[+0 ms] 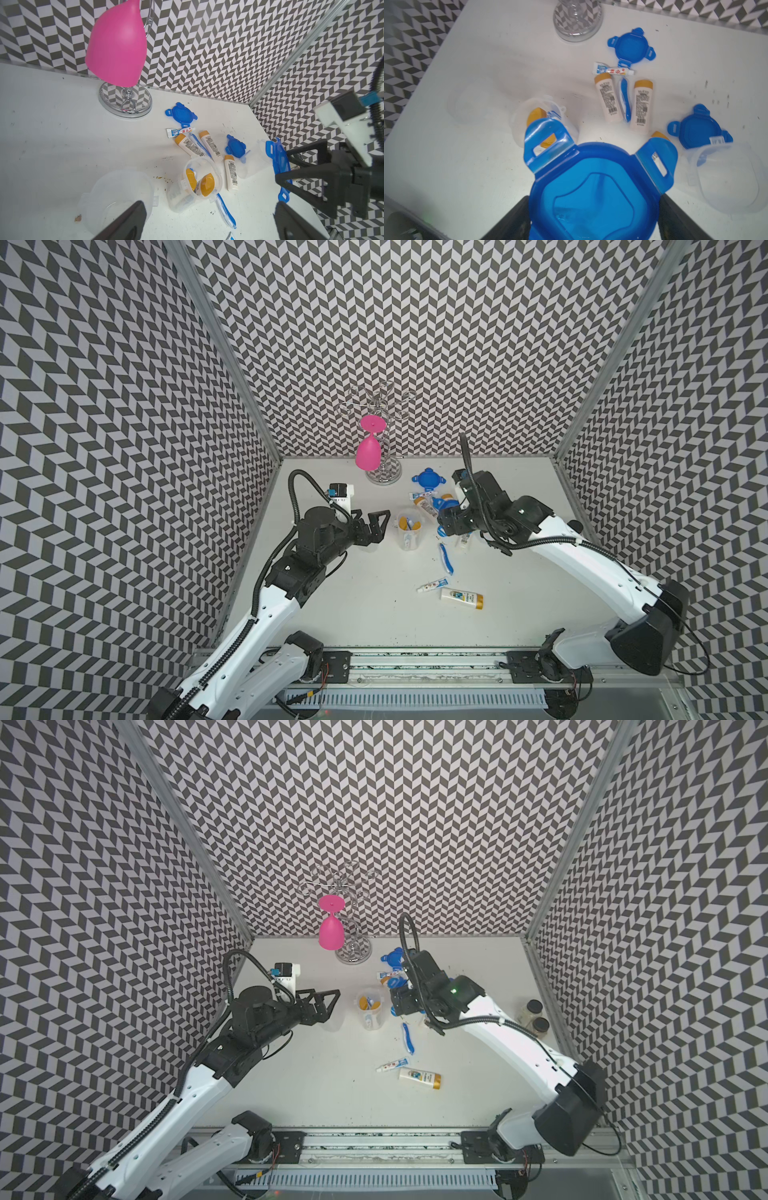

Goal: Pack away toiletry kits
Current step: Close the lid on the container.

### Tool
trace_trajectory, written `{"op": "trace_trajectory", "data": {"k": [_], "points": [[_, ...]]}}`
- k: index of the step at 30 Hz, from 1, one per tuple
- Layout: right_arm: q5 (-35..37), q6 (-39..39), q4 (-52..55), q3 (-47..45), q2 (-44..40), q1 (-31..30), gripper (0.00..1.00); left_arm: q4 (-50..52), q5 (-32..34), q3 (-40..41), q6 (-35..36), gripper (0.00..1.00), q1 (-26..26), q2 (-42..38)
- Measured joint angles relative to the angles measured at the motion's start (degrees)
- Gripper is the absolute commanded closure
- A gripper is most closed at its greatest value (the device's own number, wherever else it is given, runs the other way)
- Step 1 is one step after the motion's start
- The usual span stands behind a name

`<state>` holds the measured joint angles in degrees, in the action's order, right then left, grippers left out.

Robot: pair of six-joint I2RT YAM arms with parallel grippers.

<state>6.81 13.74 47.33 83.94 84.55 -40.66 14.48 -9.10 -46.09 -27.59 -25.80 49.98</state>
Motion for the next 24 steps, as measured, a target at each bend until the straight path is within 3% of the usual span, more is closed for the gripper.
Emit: {"op": "trace_trajectory", "data": {"k": [10, 24], "points": [[-2.9, -7.5, 8.2, 24.9, 21.7, -5.4, 0.34, 7.5, 4.2, 0.0, -0.8, 0.02, 0.1, -2.4], [-4.6, -17.5, 13.4, 28.8, 28.5, -5.2, 0.34, 15.0, 6.4, 0.3, 1.7, 0.01, 9.1, -7.2]]}}
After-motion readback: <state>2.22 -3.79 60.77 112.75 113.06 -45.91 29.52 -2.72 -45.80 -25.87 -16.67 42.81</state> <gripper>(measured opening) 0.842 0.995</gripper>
